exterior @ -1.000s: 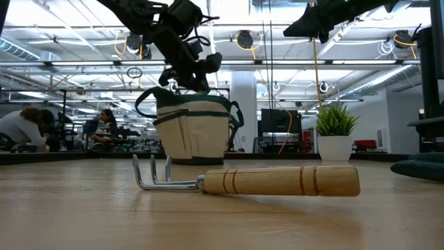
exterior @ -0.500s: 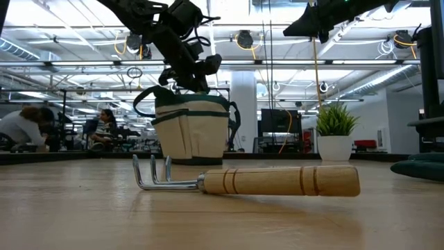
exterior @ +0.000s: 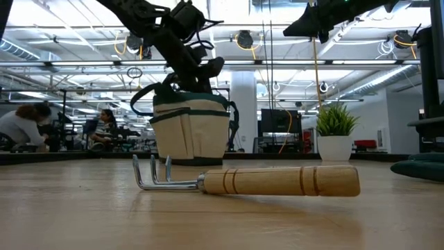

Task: Pick & Place Garden tools in Gardening bag
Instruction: Put the top hand rake into the gardening bag

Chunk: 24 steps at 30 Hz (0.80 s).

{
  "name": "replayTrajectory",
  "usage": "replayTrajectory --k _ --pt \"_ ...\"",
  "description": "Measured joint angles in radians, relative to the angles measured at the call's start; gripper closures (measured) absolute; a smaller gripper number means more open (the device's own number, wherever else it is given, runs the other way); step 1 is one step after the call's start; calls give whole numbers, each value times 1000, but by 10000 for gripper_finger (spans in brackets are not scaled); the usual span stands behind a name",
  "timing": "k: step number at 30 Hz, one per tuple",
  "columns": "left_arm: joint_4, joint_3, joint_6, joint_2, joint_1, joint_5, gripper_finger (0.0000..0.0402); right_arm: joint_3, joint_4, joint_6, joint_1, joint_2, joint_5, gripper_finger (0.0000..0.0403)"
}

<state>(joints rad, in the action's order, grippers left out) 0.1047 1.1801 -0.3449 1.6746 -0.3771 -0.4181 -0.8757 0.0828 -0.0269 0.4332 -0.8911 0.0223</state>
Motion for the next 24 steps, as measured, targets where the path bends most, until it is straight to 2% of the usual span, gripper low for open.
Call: replayTrajectory --k 5,10,16,24 --pt "6 -1 -4 1 1 26 238 0 0 0 0 0 0 403" --pt "6 -1 0 0 1 31 201 0 0 0 0 0 0 403" --pt "8 -1 39 -56 1 30 183 0 0 0 0 0 0 403" --pt "-20 -1 96 -138 -5 -2 184 0 0 0 0 0 0 403"
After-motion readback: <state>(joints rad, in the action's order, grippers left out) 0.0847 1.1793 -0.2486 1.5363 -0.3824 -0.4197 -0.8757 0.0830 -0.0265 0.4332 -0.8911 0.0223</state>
